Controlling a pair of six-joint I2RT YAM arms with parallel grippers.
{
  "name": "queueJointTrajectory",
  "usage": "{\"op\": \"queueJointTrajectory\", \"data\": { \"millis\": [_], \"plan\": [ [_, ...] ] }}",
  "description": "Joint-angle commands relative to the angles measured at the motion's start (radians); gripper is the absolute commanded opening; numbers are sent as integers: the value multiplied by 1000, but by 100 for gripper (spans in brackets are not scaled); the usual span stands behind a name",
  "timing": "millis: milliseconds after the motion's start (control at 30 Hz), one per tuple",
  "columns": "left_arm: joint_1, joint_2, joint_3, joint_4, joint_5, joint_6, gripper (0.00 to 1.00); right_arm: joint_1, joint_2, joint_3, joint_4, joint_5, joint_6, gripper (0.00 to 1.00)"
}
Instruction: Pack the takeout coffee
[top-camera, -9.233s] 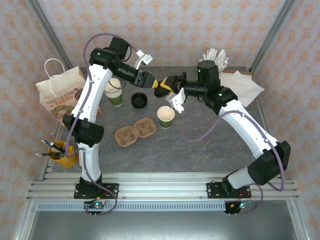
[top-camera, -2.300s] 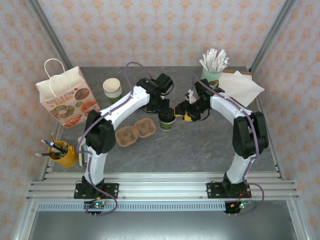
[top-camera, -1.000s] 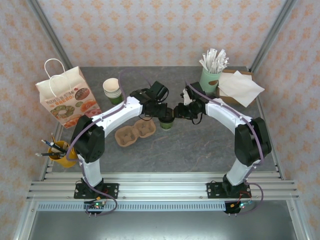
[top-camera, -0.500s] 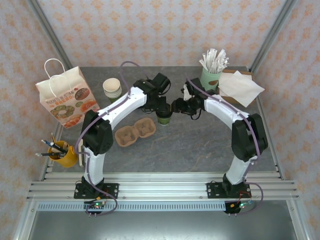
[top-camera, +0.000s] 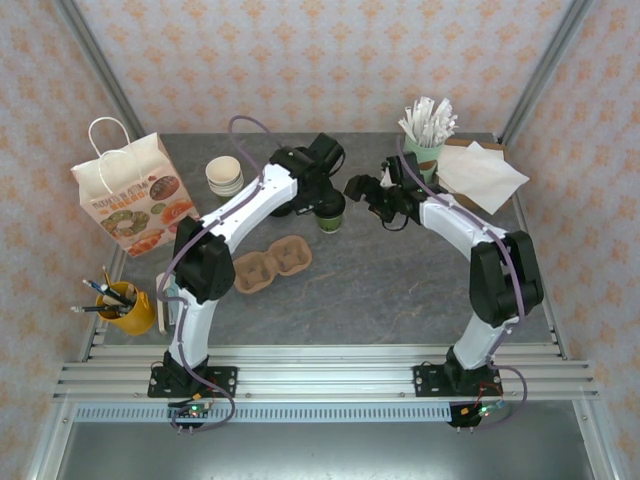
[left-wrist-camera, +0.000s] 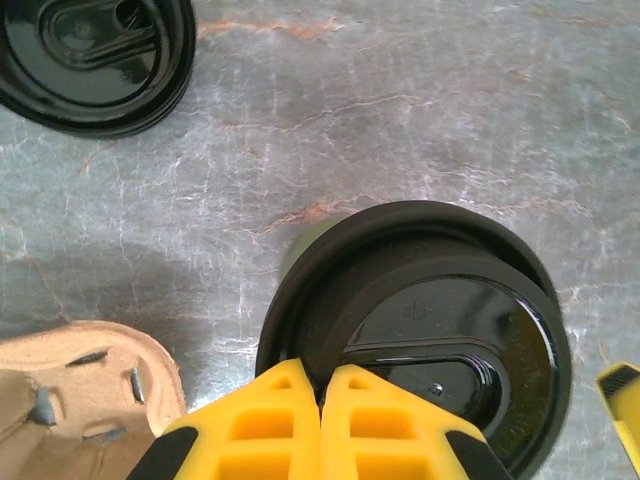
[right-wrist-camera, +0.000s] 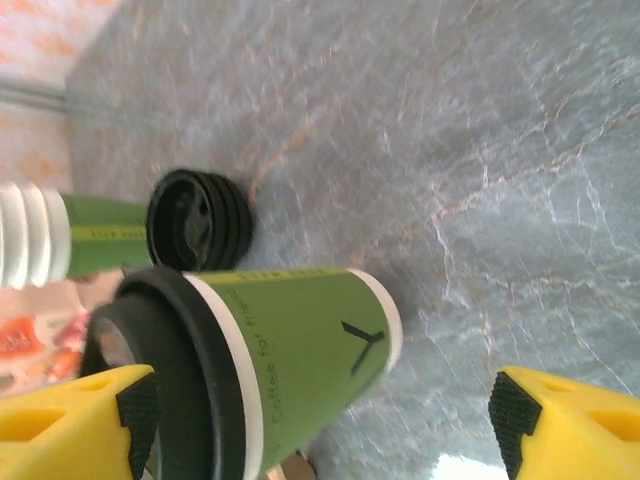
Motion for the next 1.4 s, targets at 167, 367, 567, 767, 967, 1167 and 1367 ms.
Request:
{"op": "queueJointTrajectory", "data": {
  "millis": [167, 367, 567, 767, 967, 1167, 1367],
  "plan": [
    [2, 116, 158, -160, -118, -271, 0, 23, -67, -206, 403, 91, 409, 81],
    [3, 179, 221, -279, -123, -391, 0, 20, -35, -201, 436, -24, 399, 75],
    [2, 183, 203, -250, -132, -499, 0, 9, 41, -137, 380, -148, 395, 71],
    [1, 211, 234, -275, -135, -553, 0, -5, 123, 2, 159, -347, 153, 69],
    [2, 218, 235, -276, -128, -567, 0, -8, 126, -14, 188, -374, 161, 67],
    [1, 227, 244, -279, -126, -566, 0, -9, 129, -25, 173, -358, 167, 58],
    [1, 231, 246, -283, -127, -563, 0, -8, 162, 6, 127, -351, 166, 53]
  ]
}}
